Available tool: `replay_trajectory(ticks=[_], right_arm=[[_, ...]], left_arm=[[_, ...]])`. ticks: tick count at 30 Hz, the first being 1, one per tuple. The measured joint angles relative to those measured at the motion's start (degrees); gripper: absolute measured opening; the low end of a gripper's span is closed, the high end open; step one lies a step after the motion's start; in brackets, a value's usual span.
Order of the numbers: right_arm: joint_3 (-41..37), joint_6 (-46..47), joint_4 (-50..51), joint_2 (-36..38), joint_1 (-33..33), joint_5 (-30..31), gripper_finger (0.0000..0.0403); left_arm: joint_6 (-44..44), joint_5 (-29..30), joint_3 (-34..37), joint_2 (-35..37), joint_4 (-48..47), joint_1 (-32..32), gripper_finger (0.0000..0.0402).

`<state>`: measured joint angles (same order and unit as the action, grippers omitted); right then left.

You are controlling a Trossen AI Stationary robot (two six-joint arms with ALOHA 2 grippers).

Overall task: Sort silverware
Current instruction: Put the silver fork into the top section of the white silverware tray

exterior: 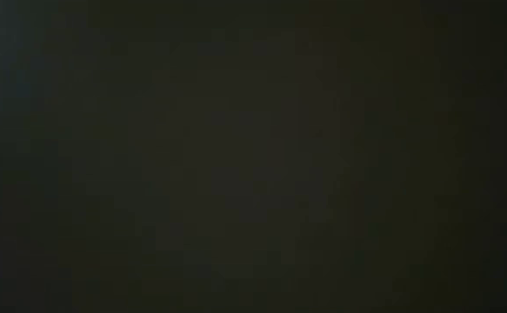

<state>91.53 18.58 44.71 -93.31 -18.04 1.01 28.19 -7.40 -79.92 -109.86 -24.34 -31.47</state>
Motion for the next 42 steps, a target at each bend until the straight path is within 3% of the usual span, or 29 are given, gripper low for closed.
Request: replay_trajectory(ticks=[6,18,30,37,42], right_arm=[[0.0,-1.5,0.4,4.1,0.0,1.0,0.0005],[0.1,-5.2,0.9,5.5,0.0,1.0,0.0005],[0.1,-7.3,1.1,5.5,0.0,1.0,0.0005],[0.0,-10.8,7.4,5.8,0.0,1.0,0.0005],[0.0,-13.1,9.5,6.2,0.0,1.4,0.0005]], left_arm=[[13.5,6.9,0.0,-3.1,-0.3,0.0,0.0108],[22.1,6.0,0.0,-7.7,0.0,-1.8,0.0091],[26.2,5.8,-0.4,-7.8,1.4,-1.9,0.0091],[34.0,2.4,-0.4,-7.7,5.1,-1.9,0.0095],[37.4,4.4,-0.4,-7.6,6.6,-1.5,0.0095]])
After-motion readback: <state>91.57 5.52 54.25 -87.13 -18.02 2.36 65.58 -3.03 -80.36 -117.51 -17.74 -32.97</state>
